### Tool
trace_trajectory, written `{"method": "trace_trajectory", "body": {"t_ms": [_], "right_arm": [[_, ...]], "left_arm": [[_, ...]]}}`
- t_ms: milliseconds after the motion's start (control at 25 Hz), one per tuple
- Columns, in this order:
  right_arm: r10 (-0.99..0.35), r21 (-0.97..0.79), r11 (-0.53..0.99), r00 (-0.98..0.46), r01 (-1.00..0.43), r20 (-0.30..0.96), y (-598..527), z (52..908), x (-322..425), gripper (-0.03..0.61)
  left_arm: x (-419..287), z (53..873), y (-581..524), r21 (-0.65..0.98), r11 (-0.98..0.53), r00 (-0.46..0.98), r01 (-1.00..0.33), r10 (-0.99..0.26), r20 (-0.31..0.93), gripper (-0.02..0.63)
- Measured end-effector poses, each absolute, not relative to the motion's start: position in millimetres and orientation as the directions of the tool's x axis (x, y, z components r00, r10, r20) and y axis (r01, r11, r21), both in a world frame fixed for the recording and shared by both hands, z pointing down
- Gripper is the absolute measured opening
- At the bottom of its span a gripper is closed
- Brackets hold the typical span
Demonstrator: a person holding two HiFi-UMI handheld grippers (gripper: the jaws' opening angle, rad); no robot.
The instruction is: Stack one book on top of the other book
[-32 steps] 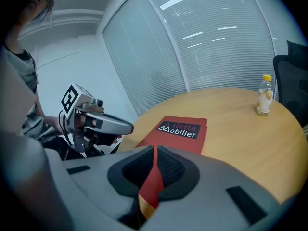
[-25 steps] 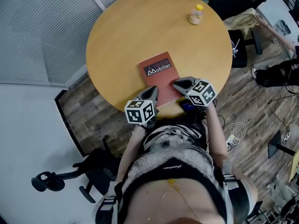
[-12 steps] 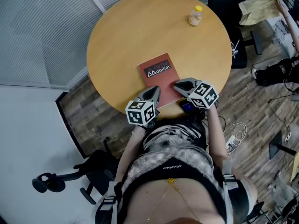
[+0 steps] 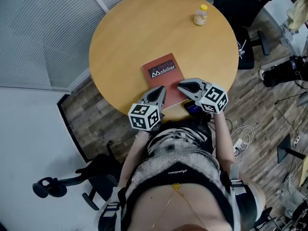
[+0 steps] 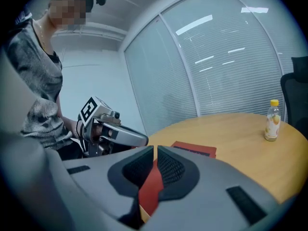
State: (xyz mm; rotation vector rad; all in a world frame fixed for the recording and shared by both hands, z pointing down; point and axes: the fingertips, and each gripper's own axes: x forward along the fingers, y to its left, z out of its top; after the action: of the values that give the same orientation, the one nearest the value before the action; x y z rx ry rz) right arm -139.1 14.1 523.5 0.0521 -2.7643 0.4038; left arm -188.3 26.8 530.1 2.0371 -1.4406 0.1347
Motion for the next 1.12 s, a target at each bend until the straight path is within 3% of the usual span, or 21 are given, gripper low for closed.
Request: {"method": "trace_trajectory", "body": {"t_ms": [320,640,840,1120], "right_arm": [[-0.077,-0.15,0.982,-0.974,-0.111,0.214,19,471,-146,0.037],[-0.243,-0.036,0.968,-0.965,-0.247,0.096,20,399,-149,0.034],[-0.255,0.056,0.965,-0.967,-0.255,-0.004,32,366,-157,0.034],[-0.26,0.063,0.963,-0.966,-0.26,-0.018,42,361,-161,0.034]], "left_arm": [[-183,459,20,0.293,-0.297,0.376,-0.909,-0.887,0.266,0.021],[-184,394,25,0.241,-0.293,0.326,-0.925,-0.939,0.108,0.021],[-182,371,33,0.179,-0.289,0.303,-0.94,-0.952,0.053,0.021],[-185,372,37,0.148,-0.259,0.268,-0.955,-0.962,0.046,0.021]]}}
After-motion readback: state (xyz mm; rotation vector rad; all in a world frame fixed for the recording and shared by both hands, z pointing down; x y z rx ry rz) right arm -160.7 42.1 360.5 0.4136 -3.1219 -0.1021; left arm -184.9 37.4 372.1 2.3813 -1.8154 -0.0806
